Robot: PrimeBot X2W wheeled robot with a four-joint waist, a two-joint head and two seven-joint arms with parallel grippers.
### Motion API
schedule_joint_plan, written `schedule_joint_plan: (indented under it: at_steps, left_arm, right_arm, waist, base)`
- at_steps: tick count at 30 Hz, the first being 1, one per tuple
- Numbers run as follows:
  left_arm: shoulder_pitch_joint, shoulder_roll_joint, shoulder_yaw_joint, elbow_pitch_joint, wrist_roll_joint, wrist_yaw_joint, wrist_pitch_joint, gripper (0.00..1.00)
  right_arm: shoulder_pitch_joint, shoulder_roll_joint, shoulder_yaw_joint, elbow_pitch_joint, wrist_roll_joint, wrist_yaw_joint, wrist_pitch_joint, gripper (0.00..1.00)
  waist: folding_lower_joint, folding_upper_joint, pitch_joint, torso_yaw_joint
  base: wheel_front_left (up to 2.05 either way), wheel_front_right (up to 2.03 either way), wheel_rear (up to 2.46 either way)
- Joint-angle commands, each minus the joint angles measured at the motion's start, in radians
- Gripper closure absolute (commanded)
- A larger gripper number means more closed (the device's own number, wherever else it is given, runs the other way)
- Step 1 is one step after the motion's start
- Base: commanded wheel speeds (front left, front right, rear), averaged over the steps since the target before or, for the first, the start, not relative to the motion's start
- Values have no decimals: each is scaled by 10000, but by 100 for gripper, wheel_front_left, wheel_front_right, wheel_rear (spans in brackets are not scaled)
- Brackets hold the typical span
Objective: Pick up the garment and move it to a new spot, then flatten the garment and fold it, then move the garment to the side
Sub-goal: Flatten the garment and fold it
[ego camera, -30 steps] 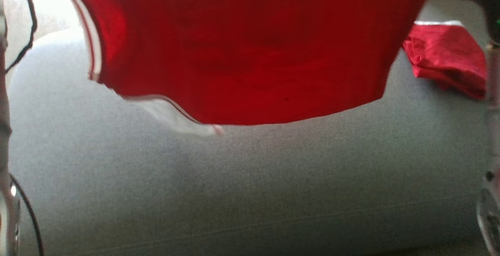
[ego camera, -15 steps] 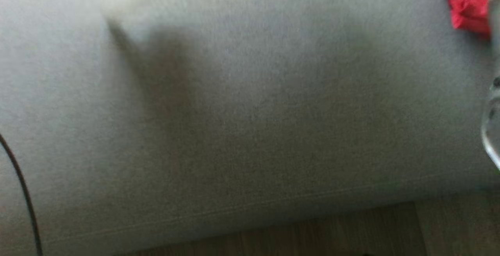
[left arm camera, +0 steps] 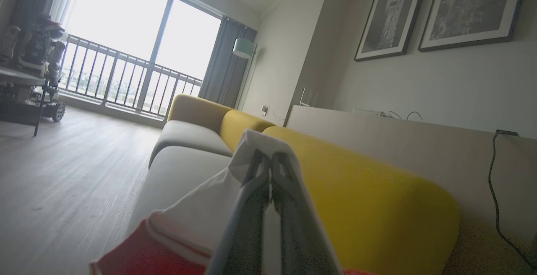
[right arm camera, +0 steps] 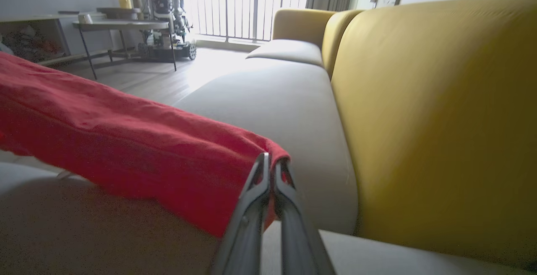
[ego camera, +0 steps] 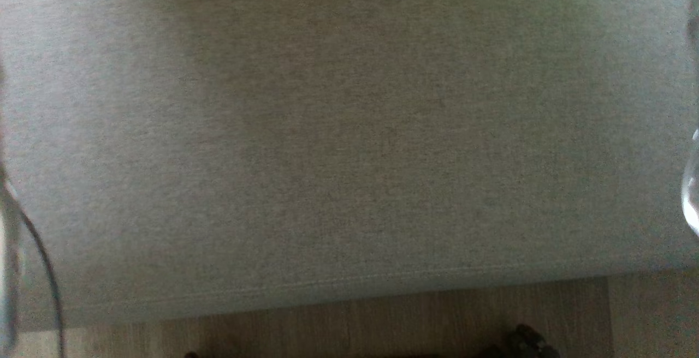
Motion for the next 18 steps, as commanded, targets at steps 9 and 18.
schedule_joint_plan:
  at_steps: [9, 18]
  left_arm:
    - [5623, 1967, -744, -2541, -2819, -59, -30, 100]
    - [11425, 2787, -1119, -4426, -4141, 433, 101, 100]
  right_arm:
    - [2277, -418, 1255, 906, 1252, -4, -59, 100]
    - [5373, -741, 3104, 678, 3022, -4, 388, 100]
  waist:
    - [-4, 0, -1710, 554]
    - [-4, 0, -3364, 344]
  base:
    - [0, 0, 0]
    - [0, 0, 0]
